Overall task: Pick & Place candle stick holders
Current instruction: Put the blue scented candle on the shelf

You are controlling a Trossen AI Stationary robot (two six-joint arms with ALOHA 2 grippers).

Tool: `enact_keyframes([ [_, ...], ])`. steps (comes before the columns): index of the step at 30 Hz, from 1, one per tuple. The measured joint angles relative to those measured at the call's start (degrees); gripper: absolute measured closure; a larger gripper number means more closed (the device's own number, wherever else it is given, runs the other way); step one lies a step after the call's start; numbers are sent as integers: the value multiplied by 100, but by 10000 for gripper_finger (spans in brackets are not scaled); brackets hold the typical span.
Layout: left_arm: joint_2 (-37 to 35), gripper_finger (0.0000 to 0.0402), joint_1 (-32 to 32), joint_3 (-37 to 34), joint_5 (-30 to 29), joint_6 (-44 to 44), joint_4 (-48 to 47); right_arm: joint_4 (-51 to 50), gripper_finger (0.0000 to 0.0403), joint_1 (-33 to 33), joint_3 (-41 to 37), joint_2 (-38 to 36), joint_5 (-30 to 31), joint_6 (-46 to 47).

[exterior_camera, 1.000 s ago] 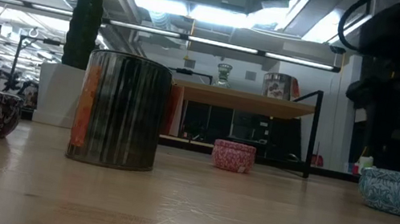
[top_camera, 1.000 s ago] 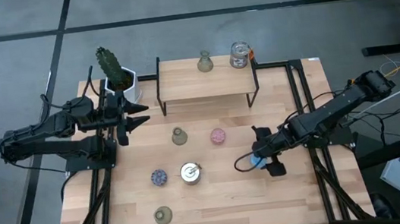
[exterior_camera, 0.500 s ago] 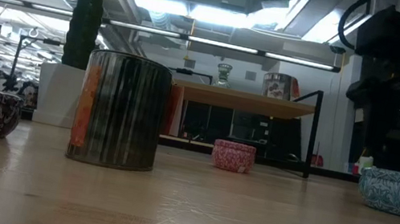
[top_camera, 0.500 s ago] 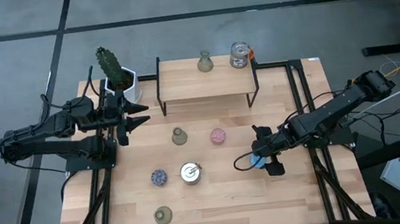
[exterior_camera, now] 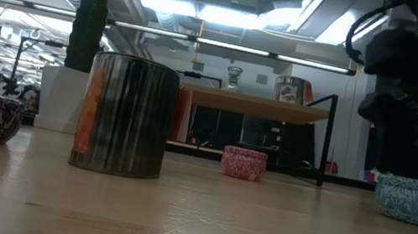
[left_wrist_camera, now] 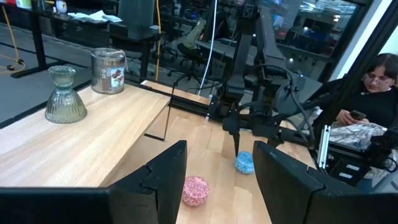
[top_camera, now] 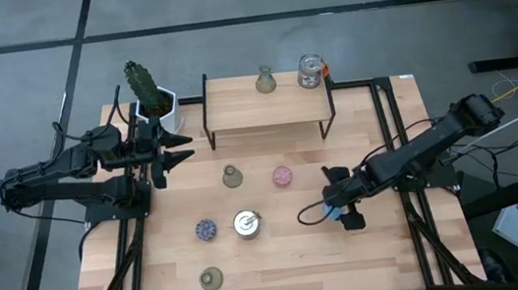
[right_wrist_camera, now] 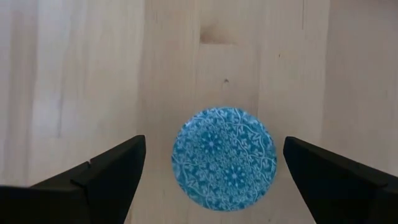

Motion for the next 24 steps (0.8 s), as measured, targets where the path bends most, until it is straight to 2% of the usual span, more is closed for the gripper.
enact_keyframes([
  [13,-2,222,2,0,-2,-88,0,-29,19,0,0,511,10,-112],
  [24,-1,222,2,-1,-2,-105,1,-20,19,2,0,561,10,-8],
])
